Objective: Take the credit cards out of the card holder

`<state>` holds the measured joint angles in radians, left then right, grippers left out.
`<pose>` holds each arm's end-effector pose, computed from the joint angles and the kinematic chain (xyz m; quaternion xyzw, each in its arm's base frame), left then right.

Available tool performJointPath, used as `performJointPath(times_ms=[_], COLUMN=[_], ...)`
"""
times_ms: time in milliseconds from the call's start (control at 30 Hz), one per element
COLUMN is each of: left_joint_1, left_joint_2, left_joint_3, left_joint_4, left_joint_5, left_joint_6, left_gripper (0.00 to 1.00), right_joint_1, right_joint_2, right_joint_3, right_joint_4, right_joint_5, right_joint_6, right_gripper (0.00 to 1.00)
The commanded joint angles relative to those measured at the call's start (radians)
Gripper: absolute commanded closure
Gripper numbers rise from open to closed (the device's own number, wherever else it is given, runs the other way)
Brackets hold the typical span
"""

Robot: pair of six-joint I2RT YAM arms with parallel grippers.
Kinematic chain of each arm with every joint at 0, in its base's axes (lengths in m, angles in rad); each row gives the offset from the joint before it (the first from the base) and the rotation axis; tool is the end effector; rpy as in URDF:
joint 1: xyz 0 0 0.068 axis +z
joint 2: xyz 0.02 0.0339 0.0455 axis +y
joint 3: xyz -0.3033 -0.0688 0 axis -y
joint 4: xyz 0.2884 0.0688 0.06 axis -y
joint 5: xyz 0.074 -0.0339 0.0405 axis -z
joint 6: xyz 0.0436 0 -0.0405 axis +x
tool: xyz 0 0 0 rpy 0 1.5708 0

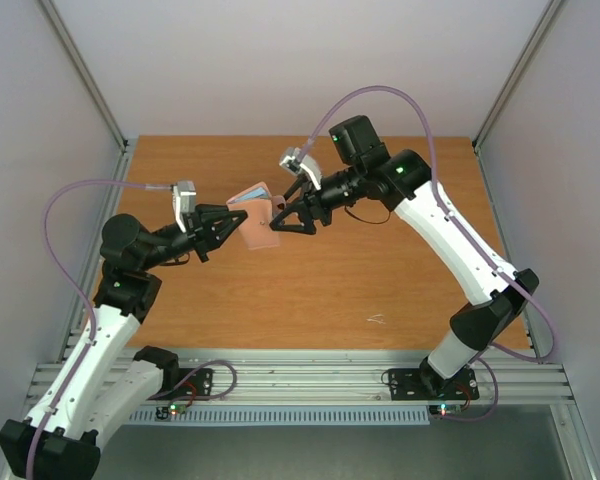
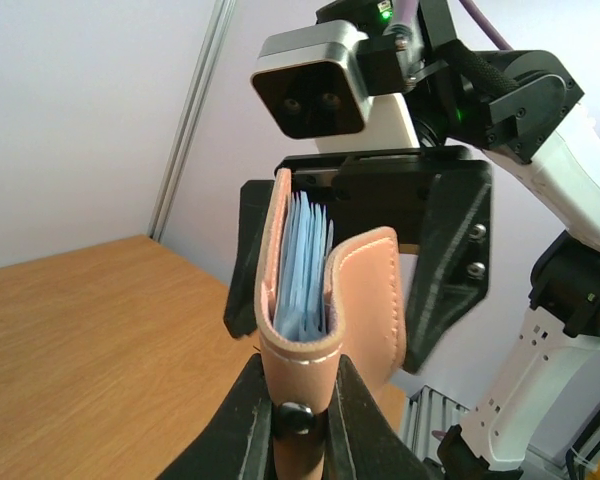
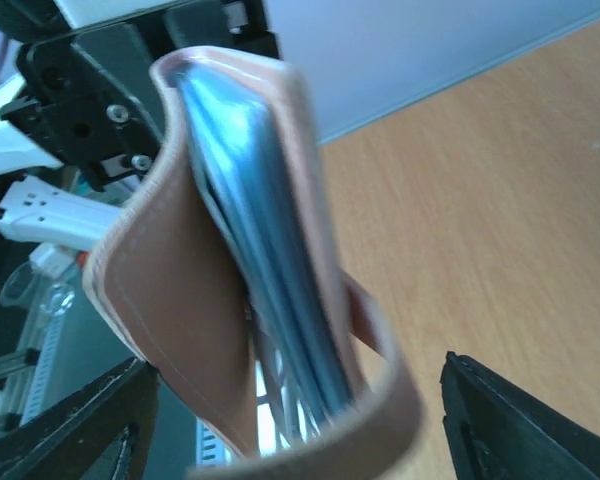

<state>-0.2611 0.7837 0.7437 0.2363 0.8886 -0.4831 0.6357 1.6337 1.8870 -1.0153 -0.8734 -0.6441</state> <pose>0.1799 -0.0831 0.3958 0.2668 0.6061 -0.5078 0.5510 0.2835 0.2507 0.4761 -0.6309 0.5689 0.3873 0.3582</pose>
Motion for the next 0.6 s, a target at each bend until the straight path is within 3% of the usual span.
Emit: performJointPath(times_ms=[0, 100, 233, 567], left_joint_1=[-0.016, -0.015, -0.015, -0.015], left_joint_2=[-0.008, -0.01, -0.016, -0.013], left_joint_3=[-0.002, -0.003, -0.007, -0.009], left_joint_4=[0.104, 0.109, 0.112, 0.116], left_joint_5=[0.035, 0.04, 0.045, 0.047], left_joint_6=[-0.016, -0.021, -0.016, -0.014], left_gripper=[1.0, 1.0, 1.0, 1.0], right_joint_1=[0.055, 0.033, -0.078, -0.082], right_joint_2=[0.036, 0.019, -0.011, -0.006], right_joint_3=[0.019, -0.005, -0.083, -0.066], right_joint_4=[0.043, 0.035, 0.096, 0.022], right_joint_5=[-0.068, -0.079, -0.139, -0.081], right_joint_6=[0.008, -0.032, 0.032, -0.016], right_gripper=[0.24, 0.31, 0.35, 0.32])
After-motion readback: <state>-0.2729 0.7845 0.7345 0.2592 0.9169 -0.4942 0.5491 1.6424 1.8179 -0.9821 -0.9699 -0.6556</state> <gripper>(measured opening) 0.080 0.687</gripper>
